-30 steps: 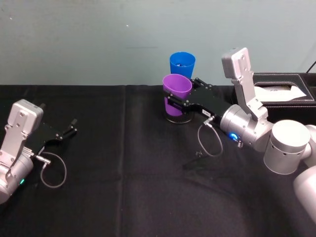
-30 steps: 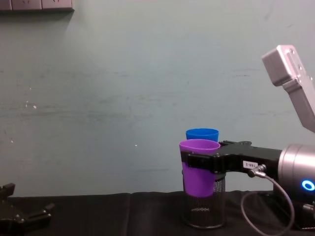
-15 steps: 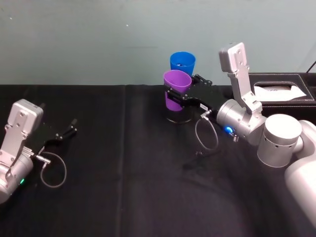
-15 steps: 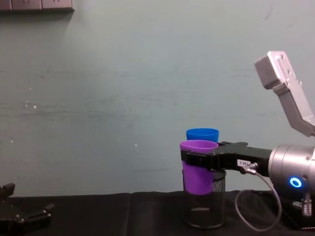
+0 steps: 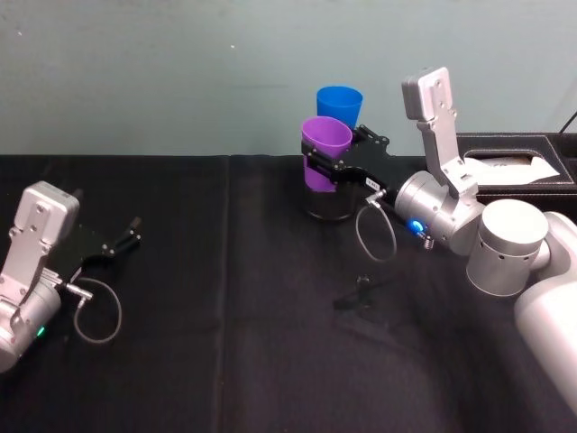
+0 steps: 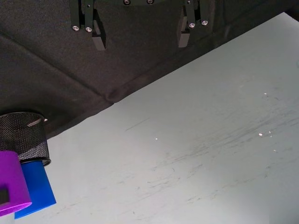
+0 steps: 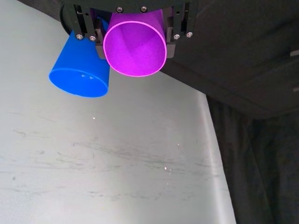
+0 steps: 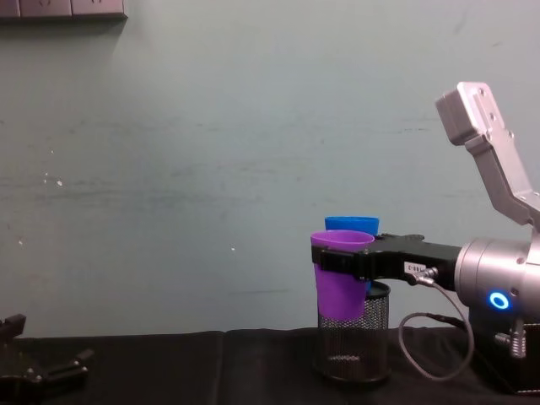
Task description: Pick up one cup with a gripper and tap it against the other cup.
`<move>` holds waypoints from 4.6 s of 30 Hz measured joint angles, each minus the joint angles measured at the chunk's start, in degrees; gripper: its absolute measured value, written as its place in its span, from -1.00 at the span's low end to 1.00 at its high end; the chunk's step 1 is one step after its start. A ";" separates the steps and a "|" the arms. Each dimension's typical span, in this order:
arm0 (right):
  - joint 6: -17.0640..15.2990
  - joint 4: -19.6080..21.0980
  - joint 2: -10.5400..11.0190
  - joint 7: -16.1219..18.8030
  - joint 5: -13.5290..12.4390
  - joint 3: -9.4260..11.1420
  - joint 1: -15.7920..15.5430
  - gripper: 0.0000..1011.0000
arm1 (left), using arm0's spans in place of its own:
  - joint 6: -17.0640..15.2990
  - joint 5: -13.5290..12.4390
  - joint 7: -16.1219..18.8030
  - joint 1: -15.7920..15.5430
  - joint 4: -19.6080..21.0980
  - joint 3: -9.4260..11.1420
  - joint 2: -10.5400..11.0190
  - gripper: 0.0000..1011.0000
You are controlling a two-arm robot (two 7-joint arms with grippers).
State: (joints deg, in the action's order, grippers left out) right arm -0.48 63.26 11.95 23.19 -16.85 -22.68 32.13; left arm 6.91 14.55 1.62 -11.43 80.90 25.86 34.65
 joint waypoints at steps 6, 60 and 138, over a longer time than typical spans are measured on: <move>0.00 -0.04 -0.20 -0.04 0.13 0.36 0.26 0.45 | 0.00 0.00 0.00 0.00 0.00 0.00 0.00 0.98; 0.03 -0.41 -0.38 0.37 0.20 0.50 0.49 0.45 | 0.00 0.00 0.00 0.00 0.00 0.00 0.00 0.98; 0.03 -0.41 -0.38 0.37 0.19 0.50 0.49 0.45 | 0.00 0.00 0.00 0.00 0.00 0.00 0.00 0.98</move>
State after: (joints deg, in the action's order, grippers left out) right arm -0.45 62.85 11.57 23.56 -16.65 -22.18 32.62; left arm 6.91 14.55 1.62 -11.43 80.90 25.86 34.65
